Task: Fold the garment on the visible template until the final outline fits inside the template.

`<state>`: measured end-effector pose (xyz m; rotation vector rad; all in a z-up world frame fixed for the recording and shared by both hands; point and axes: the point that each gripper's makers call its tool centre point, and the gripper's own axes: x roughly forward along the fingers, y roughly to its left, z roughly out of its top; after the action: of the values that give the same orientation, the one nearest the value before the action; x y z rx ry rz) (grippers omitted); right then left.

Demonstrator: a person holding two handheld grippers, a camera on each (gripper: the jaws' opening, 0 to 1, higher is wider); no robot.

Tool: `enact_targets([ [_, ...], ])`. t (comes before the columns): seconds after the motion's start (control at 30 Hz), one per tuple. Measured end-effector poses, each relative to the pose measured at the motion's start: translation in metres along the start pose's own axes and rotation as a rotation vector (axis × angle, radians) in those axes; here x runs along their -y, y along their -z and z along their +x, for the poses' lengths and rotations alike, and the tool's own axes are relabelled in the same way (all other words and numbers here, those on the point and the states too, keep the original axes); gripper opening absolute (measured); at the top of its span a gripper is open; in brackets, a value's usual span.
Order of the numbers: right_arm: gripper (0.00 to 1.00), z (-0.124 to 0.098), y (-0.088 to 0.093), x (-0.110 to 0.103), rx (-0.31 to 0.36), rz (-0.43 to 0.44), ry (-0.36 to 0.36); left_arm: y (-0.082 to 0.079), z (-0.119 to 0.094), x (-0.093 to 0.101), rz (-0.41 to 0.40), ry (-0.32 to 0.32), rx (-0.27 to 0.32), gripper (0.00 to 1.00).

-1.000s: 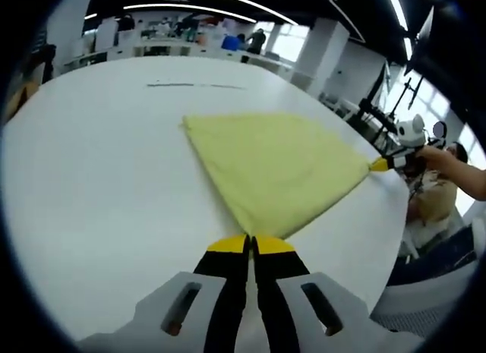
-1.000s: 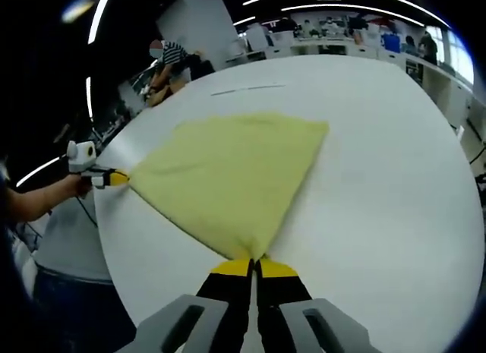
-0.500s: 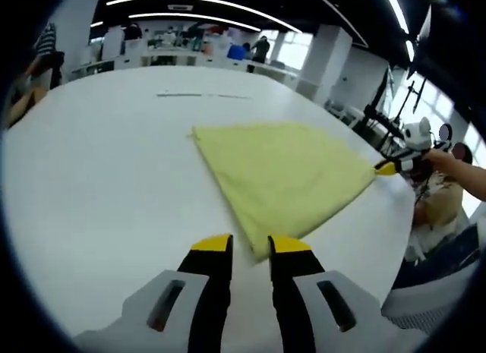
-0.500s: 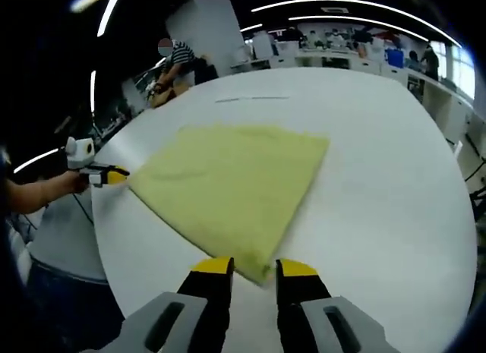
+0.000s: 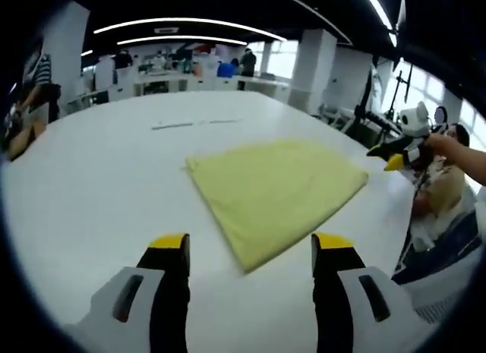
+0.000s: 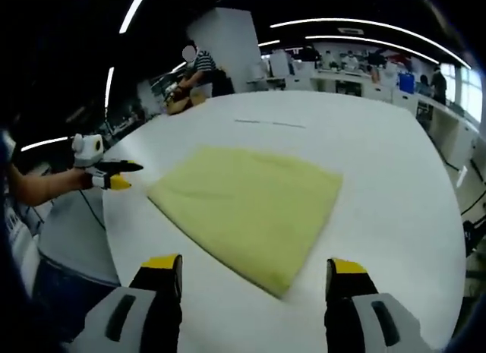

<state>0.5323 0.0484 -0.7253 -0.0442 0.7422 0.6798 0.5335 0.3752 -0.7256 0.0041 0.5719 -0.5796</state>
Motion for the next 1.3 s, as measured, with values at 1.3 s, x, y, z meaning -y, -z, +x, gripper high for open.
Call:
enact_targets([
  [1.3,0.98,-0.032,-0.001,-0.049,0.094,-0.12,0.012,-0.028,-0.034,0.03,0.105,0.031,0.075,0.98],
])
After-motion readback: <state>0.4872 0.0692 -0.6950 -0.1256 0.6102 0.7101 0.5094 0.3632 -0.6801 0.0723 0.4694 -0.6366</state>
